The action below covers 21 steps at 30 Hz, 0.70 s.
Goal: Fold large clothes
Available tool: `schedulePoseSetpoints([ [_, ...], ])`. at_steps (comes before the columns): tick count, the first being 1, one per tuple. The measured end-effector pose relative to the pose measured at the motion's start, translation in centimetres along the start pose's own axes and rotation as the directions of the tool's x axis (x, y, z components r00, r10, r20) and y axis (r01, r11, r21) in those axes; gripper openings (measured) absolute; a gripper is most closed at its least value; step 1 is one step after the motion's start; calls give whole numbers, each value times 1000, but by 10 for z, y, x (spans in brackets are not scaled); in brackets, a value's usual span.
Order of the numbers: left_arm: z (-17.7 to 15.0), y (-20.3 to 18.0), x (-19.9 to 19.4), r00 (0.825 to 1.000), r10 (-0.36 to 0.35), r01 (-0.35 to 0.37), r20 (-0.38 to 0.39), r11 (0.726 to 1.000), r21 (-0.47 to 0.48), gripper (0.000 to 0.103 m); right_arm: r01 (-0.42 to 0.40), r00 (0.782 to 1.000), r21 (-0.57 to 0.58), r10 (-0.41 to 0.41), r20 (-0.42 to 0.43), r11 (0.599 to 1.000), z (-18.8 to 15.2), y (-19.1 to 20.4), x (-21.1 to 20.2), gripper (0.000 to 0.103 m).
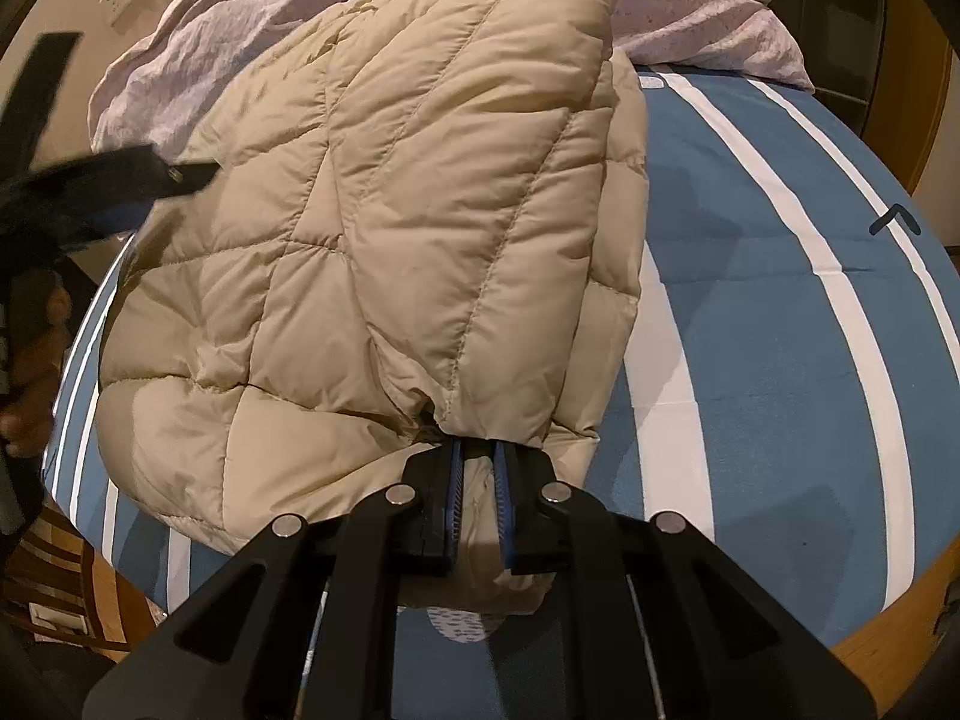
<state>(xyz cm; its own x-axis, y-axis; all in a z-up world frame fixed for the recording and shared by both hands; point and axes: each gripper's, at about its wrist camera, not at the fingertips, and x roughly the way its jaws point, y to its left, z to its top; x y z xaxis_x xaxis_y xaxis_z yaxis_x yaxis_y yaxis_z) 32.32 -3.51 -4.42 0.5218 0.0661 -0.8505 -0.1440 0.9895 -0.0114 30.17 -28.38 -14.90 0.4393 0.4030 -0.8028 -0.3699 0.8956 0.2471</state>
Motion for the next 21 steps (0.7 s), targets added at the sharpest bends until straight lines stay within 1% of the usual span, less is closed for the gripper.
schedulePoseSetpoints([
  [8, -8, -10, 21, 1000, 24, -24, -5, 999, 34, 82, -12, 1000, 15, 12, -8, 1000, 3, -5, 0, 10],
  [16, -13, -11, 29, 1000, 18, -18, -7, 999, 30, 82, 1, 1000, 7, 0, -14, 1000, 9, -3, -5, 13],
  [21, -13, -12, 32, 1000, 11, -11, -11, 1000, 26, 82, -6, 1000, 25, 6, 6, 1000, 13, -2, -12, 13],
])
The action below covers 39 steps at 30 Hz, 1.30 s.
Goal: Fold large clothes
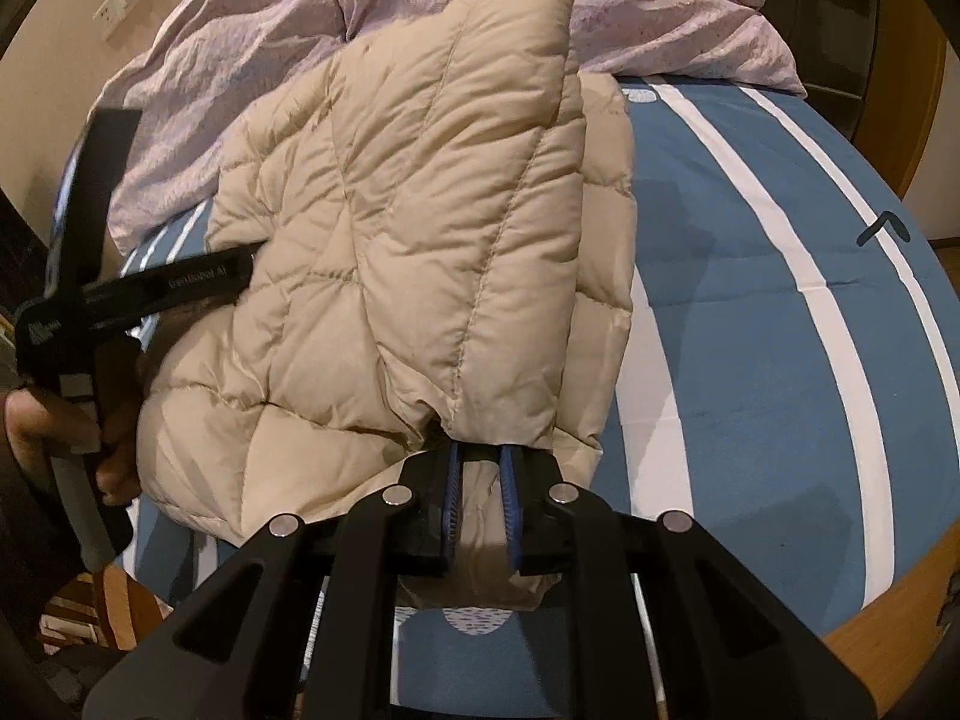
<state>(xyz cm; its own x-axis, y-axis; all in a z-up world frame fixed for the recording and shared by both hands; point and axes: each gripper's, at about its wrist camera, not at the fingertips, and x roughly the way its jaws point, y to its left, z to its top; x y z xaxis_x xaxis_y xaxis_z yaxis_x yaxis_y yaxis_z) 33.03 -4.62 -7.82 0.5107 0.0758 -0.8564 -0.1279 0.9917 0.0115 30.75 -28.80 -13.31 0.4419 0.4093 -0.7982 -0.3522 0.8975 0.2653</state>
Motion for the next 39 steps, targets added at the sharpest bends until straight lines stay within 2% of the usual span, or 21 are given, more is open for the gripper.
schedulePoseSetpoints([
  [12, 0, 2, -1, 1000, -7, 7, 1, 1000, -18, 82, -95, 985, -23, 97, 144, 995, 29, 12, -28, 13],
  [18, -1, 3, -1, 1000, -12, 12, 7, 1000, -23, 82, -96, 984, -60, 104, 146, 994, 33, 13, -40, 13],
  [31, -1, 1, 2, 1000, -7, 8, 8, 1000, -21, 82, -96, 986, -25, 99, 131, 995, 24, 3, -49, 13],
  [39, 0, -2, 3, 1000, 6, -6, 2, 1000, -27, 82, -96, 983, -10, 96, 156, 995, 18, -4, -64, 13],
])
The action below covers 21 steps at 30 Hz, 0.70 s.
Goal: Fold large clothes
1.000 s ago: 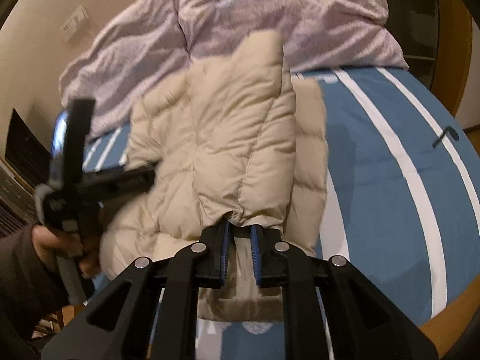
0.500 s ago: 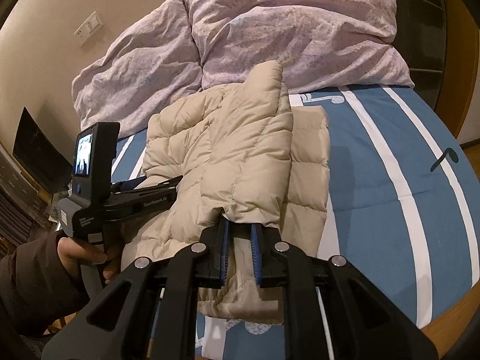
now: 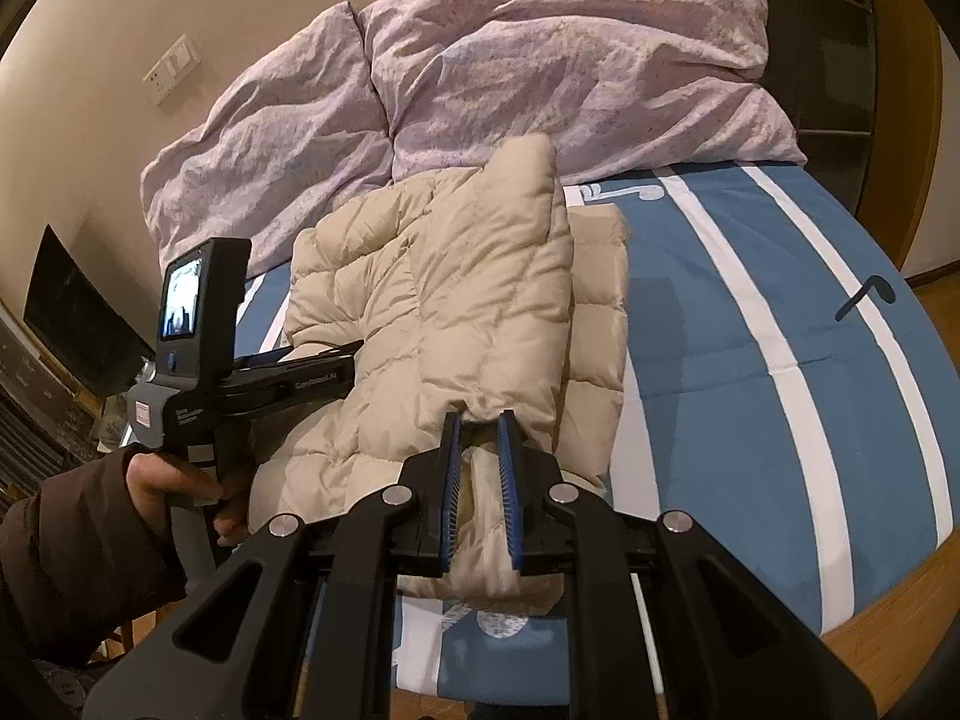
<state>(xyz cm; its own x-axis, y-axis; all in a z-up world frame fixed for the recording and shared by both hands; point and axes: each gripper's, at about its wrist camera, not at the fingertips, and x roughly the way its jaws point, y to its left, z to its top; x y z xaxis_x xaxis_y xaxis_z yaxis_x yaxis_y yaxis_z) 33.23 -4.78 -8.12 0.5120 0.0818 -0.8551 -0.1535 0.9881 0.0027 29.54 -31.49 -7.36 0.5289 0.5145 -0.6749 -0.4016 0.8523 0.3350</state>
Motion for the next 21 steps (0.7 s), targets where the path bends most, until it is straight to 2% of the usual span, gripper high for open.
schedulePoseSetpoints([
  [8, -4, -8, -2, 1000, -2, 2, 3, 1000, 12, 82, -5, 999, 17, 4, 36, 1000, 11, -3, -5, 13],
  [20, -8, -14, -4, 1000, -16, 16, 6, 1000, 18, 82, -14, 1000, 5, 14, 10, 1000, 38, 8, 40, 14],
  [21, -8, -14, -4, 1000, -21, 21, 6, 1000, 18, 82, -12, 1000, 6, 12, 9, 1000, 39, 8, 43, 18],
])
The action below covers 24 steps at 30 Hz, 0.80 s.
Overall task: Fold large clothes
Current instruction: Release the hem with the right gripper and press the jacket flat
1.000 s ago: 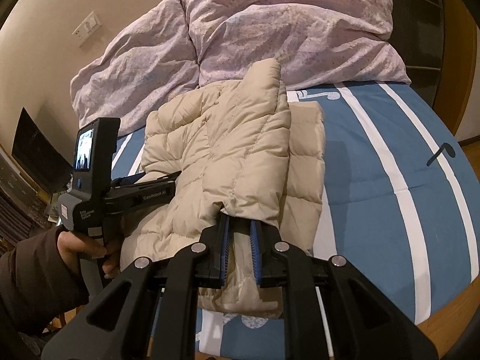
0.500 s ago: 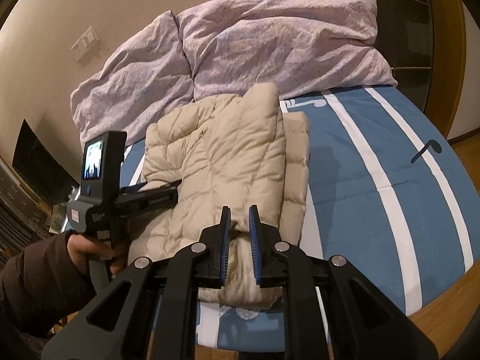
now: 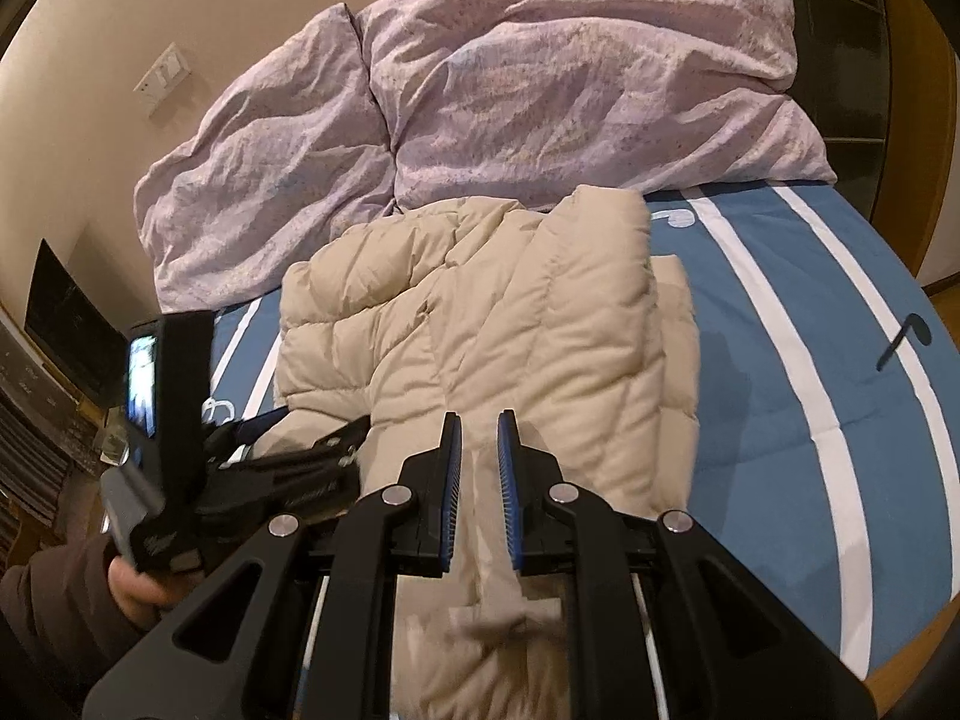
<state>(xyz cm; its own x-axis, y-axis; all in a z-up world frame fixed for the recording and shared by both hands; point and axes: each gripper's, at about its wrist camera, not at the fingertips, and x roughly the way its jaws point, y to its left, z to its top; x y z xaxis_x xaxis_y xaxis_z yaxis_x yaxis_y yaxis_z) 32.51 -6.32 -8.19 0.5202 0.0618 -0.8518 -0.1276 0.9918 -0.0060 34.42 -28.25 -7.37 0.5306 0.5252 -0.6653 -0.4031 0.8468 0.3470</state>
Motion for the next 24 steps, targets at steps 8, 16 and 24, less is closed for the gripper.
schedulePoseSetpoints([
  [8, 0, 5, 0, 999, -32, 32, 1, 999, -8, 82, 35, 999, -9, -35, 8, 999, 13, -1, 23, 34],
  [16, 1, 10, 2, 998, -65, 64, -2, 998, -16, 83, 84, 996, -14, -84, 3, 996, 23, -6, 45, 34],
  [24, 3, 15, 5, 995, -96, 96, -3, 995, -25, 84, 128, 992, -17, -128, -10, 992, 24, -12, 63, 34],
])
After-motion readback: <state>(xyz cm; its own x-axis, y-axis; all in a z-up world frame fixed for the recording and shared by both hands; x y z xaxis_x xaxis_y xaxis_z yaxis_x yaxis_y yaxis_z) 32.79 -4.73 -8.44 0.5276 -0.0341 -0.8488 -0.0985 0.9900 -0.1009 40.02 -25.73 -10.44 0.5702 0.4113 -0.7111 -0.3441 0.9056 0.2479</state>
